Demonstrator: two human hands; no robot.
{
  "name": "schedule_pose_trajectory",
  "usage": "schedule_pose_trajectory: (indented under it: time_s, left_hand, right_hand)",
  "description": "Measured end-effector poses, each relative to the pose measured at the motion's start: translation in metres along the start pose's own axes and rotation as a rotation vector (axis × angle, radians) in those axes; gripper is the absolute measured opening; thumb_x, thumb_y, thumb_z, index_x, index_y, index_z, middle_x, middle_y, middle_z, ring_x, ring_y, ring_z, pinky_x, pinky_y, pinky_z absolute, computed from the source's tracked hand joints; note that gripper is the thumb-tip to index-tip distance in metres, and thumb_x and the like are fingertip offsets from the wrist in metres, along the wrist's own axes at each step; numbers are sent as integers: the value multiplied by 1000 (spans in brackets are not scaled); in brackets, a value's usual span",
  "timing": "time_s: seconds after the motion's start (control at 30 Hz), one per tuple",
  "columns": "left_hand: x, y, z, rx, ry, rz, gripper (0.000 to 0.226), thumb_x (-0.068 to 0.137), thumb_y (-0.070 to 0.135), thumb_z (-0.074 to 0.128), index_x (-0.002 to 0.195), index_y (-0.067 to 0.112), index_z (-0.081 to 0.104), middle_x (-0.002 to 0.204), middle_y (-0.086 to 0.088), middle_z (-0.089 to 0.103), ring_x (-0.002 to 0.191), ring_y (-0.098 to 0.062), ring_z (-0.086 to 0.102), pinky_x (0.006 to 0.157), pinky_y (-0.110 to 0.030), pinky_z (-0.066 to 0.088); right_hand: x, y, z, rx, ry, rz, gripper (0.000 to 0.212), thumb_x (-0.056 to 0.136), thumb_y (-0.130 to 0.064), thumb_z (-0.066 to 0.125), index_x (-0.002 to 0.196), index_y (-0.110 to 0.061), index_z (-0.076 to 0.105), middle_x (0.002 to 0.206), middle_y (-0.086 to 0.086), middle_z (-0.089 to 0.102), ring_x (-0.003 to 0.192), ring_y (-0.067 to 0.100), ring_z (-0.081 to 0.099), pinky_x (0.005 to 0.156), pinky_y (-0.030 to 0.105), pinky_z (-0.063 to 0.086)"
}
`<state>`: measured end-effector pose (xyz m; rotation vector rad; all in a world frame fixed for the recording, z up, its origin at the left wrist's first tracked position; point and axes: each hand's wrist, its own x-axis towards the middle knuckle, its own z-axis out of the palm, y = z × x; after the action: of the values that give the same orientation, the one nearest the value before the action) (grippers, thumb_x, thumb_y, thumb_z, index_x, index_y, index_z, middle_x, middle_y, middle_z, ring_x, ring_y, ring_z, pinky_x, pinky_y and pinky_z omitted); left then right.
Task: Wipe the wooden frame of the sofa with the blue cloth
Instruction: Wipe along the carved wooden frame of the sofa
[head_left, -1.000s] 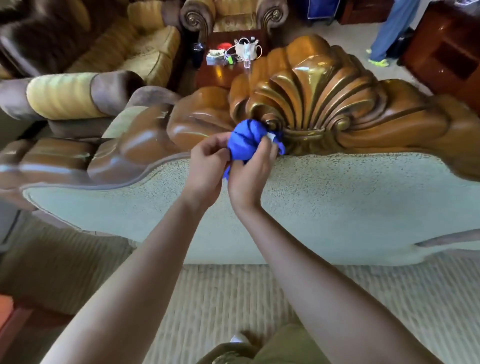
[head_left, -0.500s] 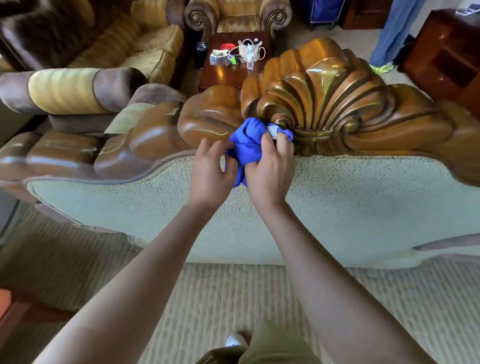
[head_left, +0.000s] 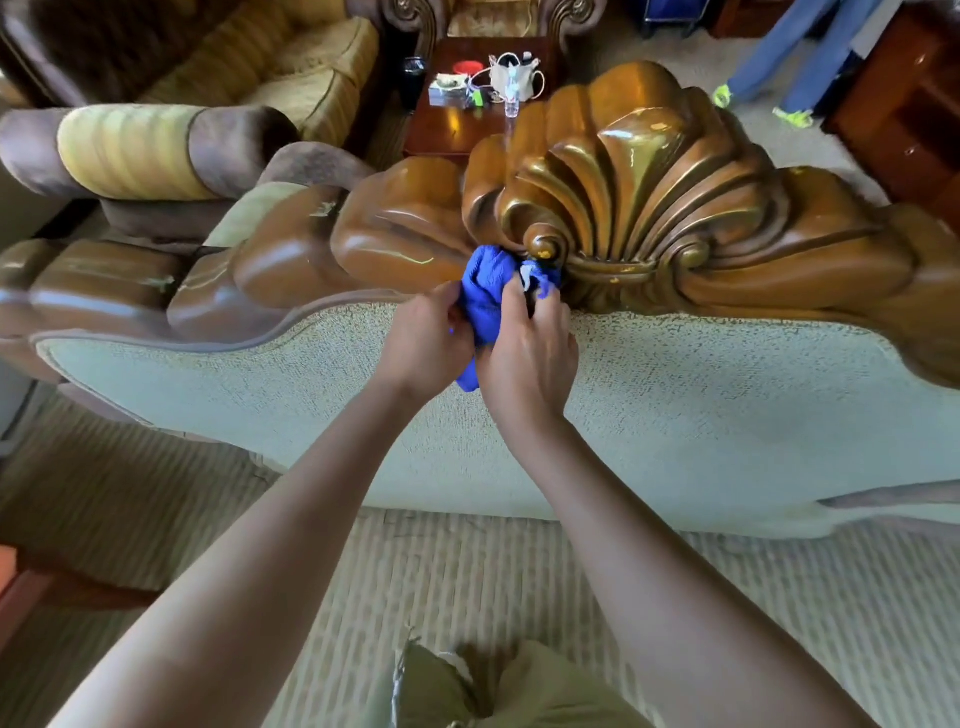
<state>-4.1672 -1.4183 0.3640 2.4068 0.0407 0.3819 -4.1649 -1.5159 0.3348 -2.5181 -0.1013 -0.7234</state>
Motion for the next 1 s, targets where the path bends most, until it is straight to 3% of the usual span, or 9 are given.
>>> schedule_pose_trajectory:
  time_s: [0.1, 0.23, 0.47, 0.57, 0.7, 0.83, 0.9, 1.0]
  left_hand:
    - [7, -4, -7, -144, -72, -126, 30, 56, 12, 31, 72, 4, 55, 63, -5, 55, 64, -27, 43, 54, -29, 37]
    - [13, -17, -27, -330, -111, -234, 37, 50, 10, 34, 75, -4, 58, 64, -5, 50, 66, -18, 41, 62, -33, 42]
    - [31, -44, -94, -309, 12, -269, 46, 47, 10, 34, 79, -16, 55, 68, -9, 44, 68, -18, 34, 59, -31, 30]
    - [36, -61, -120, -296, 18, -274, 39, 48, 11, 32, 73, -6, 56, 66, -7, 47, 67, -19, 37, 57, -30, 31]
    - [41, -64, -124, -192, -79, -212, 10, 67, 3, 40, 68, 8, 49, 63, -2, 46, 70, -24, 41, 60, -30, 31]
    - [29, -55, -109, -99, -13, -60, 14, 83, -3, 42, 91, 8, 42, 69, 2, 44, 70, -22, 39, 57, -24, 22]
    - [20, -51, -100, -155, 32, 14, 19, 84, 0, 47, 100, 10, 45, 69, 5, 49, 69, -20, 45, 55, -25, 26]
    - [7, -37, -75, -194, 71, 195, 37, 83, 8, 57, 120, 7, 52, 92, -1, 56, 74, -5, 42, 64, -4, 32]
  right_hand:
    - [-1, -9, 5, 86, -136, 17, 68, 70, -15, 71, 135, -10, 48, 119, 18, 53, 104, 39, 53, 70, 41, 46]
    - [1, -32, 15, 154, -98, -6, 67, 66, -13, 72, 130, -9, 53, 109, 20, 54, 99, 41, 52, 72, 44, 49]
    - [14, -111, 33, 199, 1, -24, 54, 69, -16, 70, 122, -11, 60, 101, 18, 54, 92, 39, 51, 66, 40, 45]
    - [19, -150, 40, 141, -1, 12, 41, 74, -19, 66, 115, -13, 63, 99, 13, 52, 92, 36, 51, 66, 40, 44]
    - [15, -150, 44, 146, 24, 105, 44, 76, -20, 63, 120, -15, 61, 106, 14, 52, 99, 35, 50, 70, 41, 46]
    - [8, -131, 44, 157, 114, 106, 42, 74, -23, 64, 116, -20, 65, 104, 12, 53, 93, 33, 52, 61, 37, 46]
    - [7, -118, 42, 211, 152, 160, 39, 75, -25, 61, 113, -20, 65, 100, 8, 52, 91, 28, 53, 58, 33, 44]
    - [9, -87, 34, 337, 149, 290, 41, 80, -24, 54, 120, -19, 60, 110, 4, 50, 96, 24, 54, 68, 35, 47]
